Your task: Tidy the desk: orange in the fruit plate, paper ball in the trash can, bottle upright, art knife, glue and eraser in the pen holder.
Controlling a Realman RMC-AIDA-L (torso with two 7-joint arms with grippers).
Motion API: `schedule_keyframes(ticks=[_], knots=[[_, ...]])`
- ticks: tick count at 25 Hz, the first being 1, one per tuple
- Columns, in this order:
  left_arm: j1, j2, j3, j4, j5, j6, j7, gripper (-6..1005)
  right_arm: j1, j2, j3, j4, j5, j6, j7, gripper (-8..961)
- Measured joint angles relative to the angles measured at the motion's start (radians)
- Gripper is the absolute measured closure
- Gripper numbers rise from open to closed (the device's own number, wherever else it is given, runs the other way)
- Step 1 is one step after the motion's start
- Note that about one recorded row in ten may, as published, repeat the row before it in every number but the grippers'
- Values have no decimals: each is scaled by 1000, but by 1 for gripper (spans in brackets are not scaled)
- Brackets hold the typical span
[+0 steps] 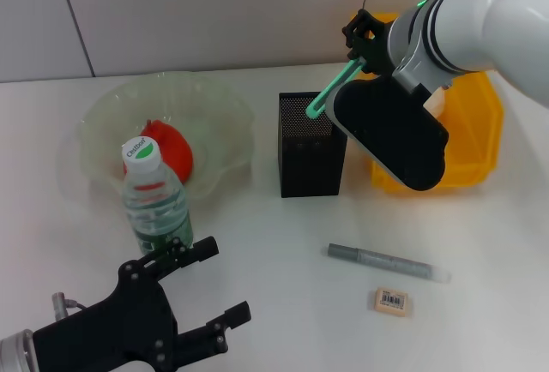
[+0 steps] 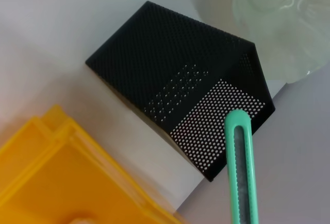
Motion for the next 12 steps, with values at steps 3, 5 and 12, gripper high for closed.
schedule_keyframes(ticks=[3,5,12], knots=[[1,0,0,0,0,2,0,185,7,0,-15,-11,-10,1,12,788],[1,0,0,0,0,2,1,185,15,0,-18,-18,-12,1,20,788],[3,0,-4,-7,0,2,26,185,33,0,-55,-71,-75,49,89,786]])
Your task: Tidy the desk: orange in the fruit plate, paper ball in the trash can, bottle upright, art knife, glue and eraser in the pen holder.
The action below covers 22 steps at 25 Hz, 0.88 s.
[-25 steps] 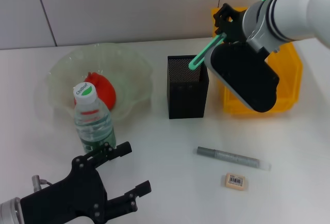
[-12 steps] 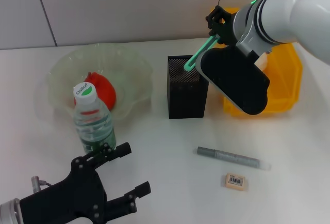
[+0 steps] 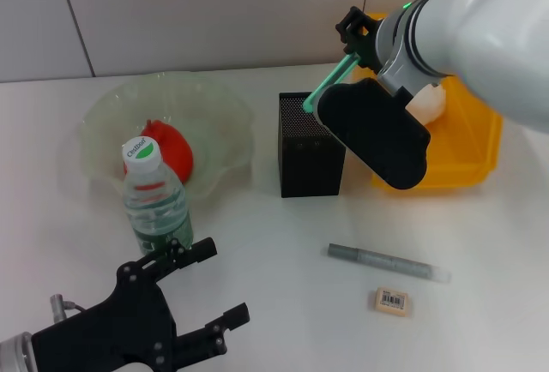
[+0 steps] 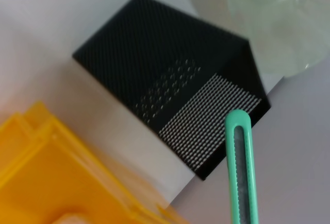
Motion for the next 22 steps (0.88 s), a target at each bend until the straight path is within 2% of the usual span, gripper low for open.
schedule_keyframes(ticks=[6,11,13,14,15,18,19,20,21,22], knots=[[6,0,-4,-3,0,0,8,186,18,0,-15,4,14,-8,34,785],[8,0,-5,-3,0,1,9,186,20,0,-12,30,39,-13,59,693],[10,1,-5,-3,0,3,9,185,21,0,6,67,81,-27,73,693],[10,1,-5,-3,0,7,9,185,21,0,48,124,145,-52,87,693],[10,1,-5,-3,0,7,9,185,21,0,48,124,145,-52,87,694],[11,4,-5,-2,0,19,9,185,24,-1,136,201,234,-77,139,694],[11,4,-5,-2,0,19,9,185,25,-5,230,252,295,-72,200,693],[11,5,-6,1,0,24,9,185,25,-5,230,252,295,-72,200,693],[11,5,-6,1,0,24,9,185,13,-7,330,293,379,-69,236,693],[11,5,-6,1,0,24,9,186,13,-7,330,293,379,-69,236,692]])
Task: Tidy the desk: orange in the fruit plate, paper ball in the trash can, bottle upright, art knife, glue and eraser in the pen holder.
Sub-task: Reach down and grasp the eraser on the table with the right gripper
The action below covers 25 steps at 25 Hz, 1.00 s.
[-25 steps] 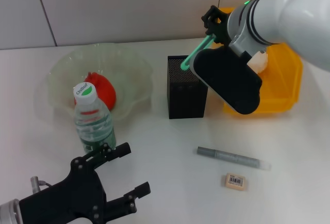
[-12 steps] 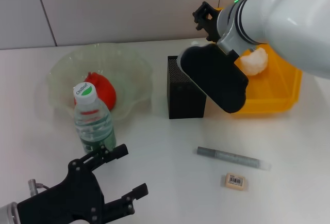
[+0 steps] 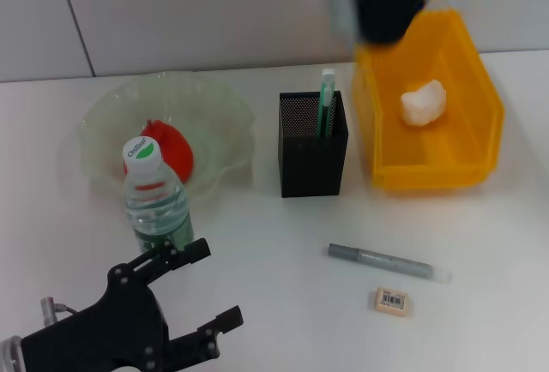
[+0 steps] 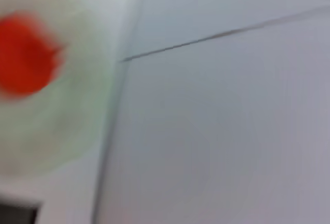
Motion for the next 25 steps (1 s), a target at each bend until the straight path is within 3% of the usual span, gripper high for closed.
schedule_keyframes(ticks=[2,3,4,6,7,8,9,10,11,12,13,14,15,17,21,25], knots=[[0,0,0,0,0,0,0,186,-56,0,173,70,196,-7,35,692],[0,0,0,0,0,0,0,186,-56,0,173,70,196,-7,35,691],[3,3,-2,5,0,11,1,186,-116,0,266,110,335,-10,63,691],[9,4,-7,8,0,21,1,186,-146,1,304,125,403,-17,78,690],[9,4,-7,8,0,21,1,185,-228,3,404,138,581,-39,104,690],[9,4,-7,8,0,21,1,185,-228,3,404,138,581,-39,104,683],[13,5,-14,9,0,29,1,185,-304,5,470,119,761,-47,111,677],[20,3,-32,10,-1,38,2,185,-304,5,470,119,761,-47,111,671],[23,3,-36,11,-2,44,3,185,-350,5,488,95,869,-50,106,664],[24,3,-43,11,-3,48,3,185,-458,2,510,9,1111,-46,45,658],[24,3,-43,11,-3,48,3,185,-458,2,510,9,1111,-46,45,651],[23,2,-48,11,-3,49,3,185,-538,2,512,-82,1302,-61,-47,644],[22,2,-52,11,-5,50,3,185,-538,2,512,-82,1302,-61,-47,638],[20,1,-56,10,-9,54,3,185,-647,4,501,-204,1504,-131,-163,625],[19,4,-50,8,-6,64,3,186,-711,4,490,-282,1546,-190,-138,599],[26,7,-46,4,-3,68,3,186,-735,-1,487,-248,1353,-281,44,573]])
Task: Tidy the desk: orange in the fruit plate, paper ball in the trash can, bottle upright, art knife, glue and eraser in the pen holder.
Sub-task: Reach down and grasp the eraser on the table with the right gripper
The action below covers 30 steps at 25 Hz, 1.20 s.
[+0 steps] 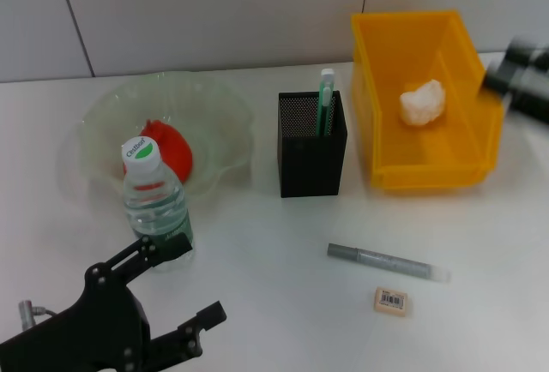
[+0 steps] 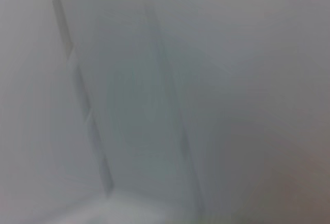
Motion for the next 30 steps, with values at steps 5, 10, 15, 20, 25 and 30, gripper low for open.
schedule_keyframes(ticks=[5,10,15,20,25,30], knots=[[11,2,2,-2,15,-8,0,185,66,-8,-46,219,-408,-214,266,329],[18,3,4,-3,31,-11,0,185,205,-11,-114,318,-695,-380,439,209],[24,2,5,-4,45,-19,0,185,369,-15,-190,319,-906,-451,582,158],[28,2,5,-5,51,-24,0,185,466,-9,-346,300,-1129,-468,657,154],[28,3,5,-2,51,-25,0,185,531,-11,-503,264,-1190,-439,701,157],[28,3,5,-2,51,-21,-1,186,568,-10,-547,204,-1203,-420,707,159]])
